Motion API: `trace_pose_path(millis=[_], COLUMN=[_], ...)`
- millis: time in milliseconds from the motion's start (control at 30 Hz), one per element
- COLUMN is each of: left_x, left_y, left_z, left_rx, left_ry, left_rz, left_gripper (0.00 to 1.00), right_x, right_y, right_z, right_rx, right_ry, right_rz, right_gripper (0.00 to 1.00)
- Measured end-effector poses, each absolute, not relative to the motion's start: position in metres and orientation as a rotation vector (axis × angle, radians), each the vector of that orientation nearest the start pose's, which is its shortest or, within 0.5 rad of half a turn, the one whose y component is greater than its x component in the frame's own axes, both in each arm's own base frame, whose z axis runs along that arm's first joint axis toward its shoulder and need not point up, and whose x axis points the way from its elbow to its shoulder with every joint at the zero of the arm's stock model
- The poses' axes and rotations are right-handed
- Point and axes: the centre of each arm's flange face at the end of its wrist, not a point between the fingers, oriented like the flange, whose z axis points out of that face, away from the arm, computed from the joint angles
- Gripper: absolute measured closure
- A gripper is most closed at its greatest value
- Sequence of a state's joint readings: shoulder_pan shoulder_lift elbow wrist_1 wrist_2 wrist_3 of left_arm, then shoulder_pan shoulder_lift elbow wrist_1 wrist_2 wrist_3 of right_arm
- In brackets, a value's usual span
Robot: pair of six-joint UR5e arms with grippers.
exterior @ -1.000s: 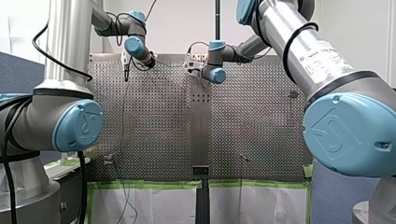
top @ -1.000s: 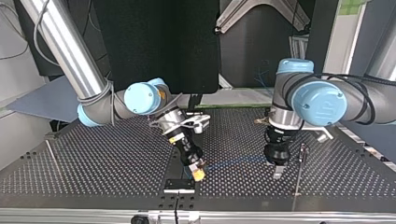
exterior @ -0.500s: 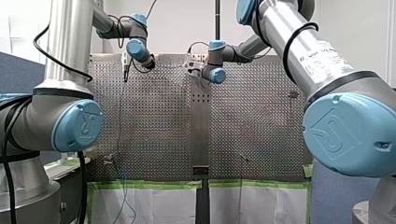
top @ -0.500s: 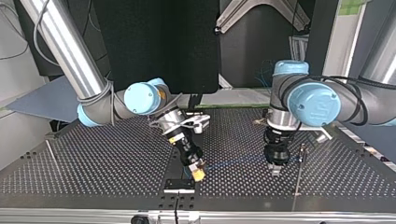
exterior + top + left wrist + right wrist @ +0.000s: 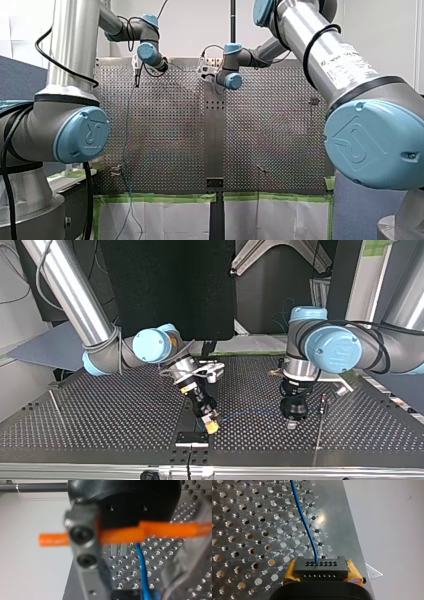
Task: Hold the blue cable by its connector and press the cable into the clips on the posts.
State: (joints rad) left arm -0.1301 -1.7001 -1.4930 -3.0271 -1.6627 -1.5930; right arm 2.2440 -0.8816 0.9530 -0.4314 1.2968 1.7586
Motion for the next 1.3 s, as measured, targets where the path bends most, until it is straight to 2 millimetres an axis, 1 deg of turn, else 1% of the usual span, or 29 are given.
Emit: trace_pose_path(millis=[200, 400, 600, 700, 833, 1000, 1233, 1300], left_x=[0.527, 0.522, 0.515, 0.513, 0.51, 0.504, 0.488, 0.484], left_y=[-0.199, -0.206, -0.217, -0.224, -0.238, -0.252, -0.278, -0.283], left_z=[0.461, 0.441, 0.419, 0.403, 0.374, 0.342, 0.287, 0.274], left_rx=[-0.003, -0.02, -0.024, -0.015, -0.007, -0.008, 0.012, 0.026], left_ry=[1.517, 1.52, 1.525, 1.54, 1.57, 1.603, 1.661, 1.674], left_rz=[-0.057, -0.058, -0.063, -0.06, -0.056, -0.057, -0.07, -0.07], left_gripper=[1.0, 1.0, 1.0, 1.0, 1.0, 1.0, 1.0, 1.0], right_x=[0.614, 0.608, 0.605, 0.602, 0.599, 0.591, 0.582, 0.579], right_y=[-0.516, -0.518, -0.515, -0.513, -0.513, -0.516, -0.515, -0.514], right_z=[0.399, 0.381, 0.358, 0.348, 0.333, 0.318, 0.296, 0.29], right_rx=[-1.982, -2.013, -2.073, -2.098, -2.102, -2.092, -2.088, -2.084], right_ry=[0.726, 0.801, 0.867, 0.895, 0.95, 1.023, 1.119, 1.142], right_rz=[-2.881, -2.872, -2.863, -2.869, -2.88, -2.894, -2.913, -2.916], right_gripper=[1.0, 1.0, 1.0, 1.0, 1.0, 1.0, 1.0, 1.0])
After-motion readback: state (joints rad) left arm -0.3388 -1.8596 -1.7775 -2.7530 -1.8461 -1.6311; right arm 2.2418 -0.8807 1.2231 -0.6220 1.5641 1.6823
